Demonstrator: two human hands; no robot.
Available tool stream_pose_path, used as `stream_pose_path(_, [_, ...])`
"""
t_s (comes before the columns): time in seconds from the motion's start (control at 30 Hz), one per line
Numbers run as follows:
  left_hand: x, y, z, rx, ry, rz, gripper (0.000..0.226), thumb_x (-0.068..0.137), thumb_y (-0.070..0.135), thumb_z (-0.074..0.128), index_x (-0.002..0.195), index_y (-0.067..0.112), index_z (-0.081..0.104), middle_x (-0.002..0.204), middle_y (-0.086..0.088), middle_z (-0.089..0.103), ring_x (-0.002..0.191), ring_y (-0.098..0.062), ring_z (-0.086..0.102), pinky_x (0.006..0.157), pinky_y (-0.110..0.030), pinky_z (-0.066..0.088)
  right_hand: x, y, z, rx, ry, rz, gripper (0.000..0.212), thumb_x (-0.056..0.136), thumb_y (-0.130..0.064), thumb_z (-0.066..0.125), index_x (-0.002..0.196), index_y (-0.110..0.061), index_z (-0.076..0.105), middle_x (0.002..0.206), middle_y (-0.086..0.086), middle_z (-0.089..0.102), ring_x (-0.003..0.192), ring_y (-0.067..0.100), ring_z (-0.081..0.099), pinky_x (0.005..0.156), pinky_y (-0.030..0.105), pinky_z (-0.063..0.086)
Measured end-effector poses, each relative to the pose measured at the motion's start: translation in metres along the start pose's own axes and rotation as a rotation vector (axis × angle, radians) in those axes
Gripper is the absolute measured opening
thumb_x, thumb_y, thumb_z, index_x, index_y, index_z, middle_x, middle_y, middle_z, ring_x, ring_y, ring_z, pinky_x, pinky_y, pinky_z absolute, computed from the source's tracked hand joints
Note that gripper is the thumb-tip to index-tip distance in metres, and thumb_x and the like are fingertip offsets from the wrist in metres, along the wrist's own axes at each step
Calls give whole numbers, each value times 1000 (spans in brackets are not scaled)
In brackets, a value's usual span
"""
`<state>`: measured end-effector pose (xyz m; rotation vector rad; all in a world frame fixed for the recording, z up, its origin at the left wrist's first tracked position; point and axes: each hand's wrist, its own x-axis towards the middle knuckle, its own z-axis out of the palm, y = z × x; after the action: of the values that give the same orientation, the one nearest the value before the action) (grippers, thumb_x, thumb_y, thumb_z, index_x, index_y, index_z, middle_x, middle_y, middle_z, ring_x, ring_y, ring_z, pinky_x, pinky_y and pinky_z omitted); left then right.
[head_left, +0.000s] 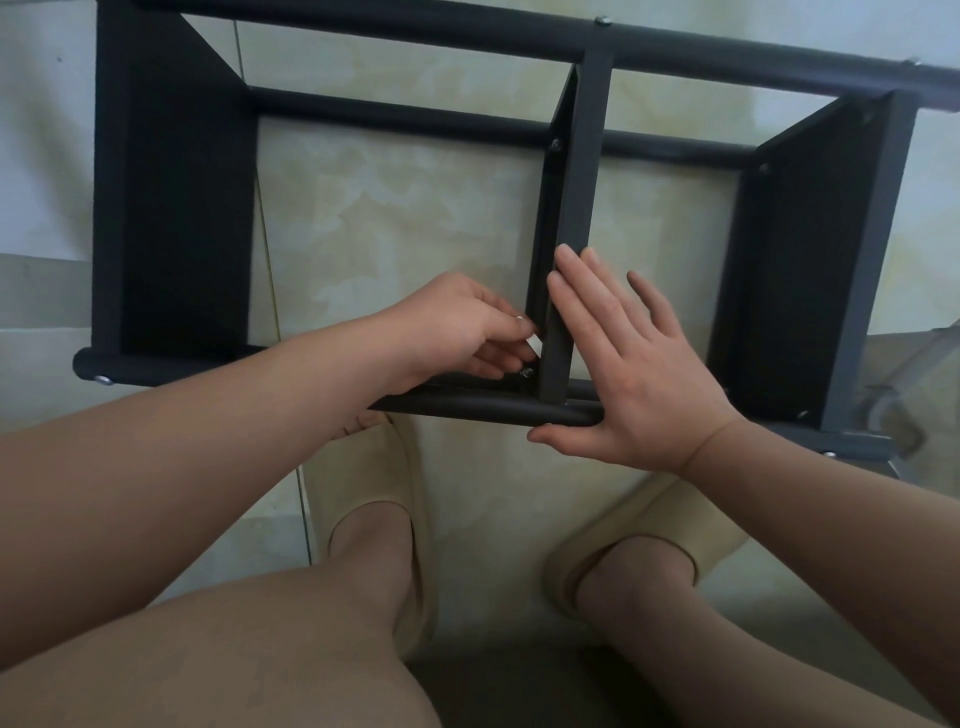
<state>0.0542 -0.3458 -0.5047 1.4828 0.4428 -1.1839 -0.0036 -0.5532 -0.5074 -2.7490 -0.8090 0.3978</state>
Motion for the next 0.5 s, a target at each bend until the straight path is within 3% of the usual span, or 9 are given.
stream_pose_path(0.5, [1,-2,-2,184,-55,34,19,102,10,53,86,9,63,74,-1,70,70,-12,65,76,-26,55,0,0,1,-14,-29,4,116,83,-83,48,160,-3,15,170,11,4,157,25,0,124,56,15])
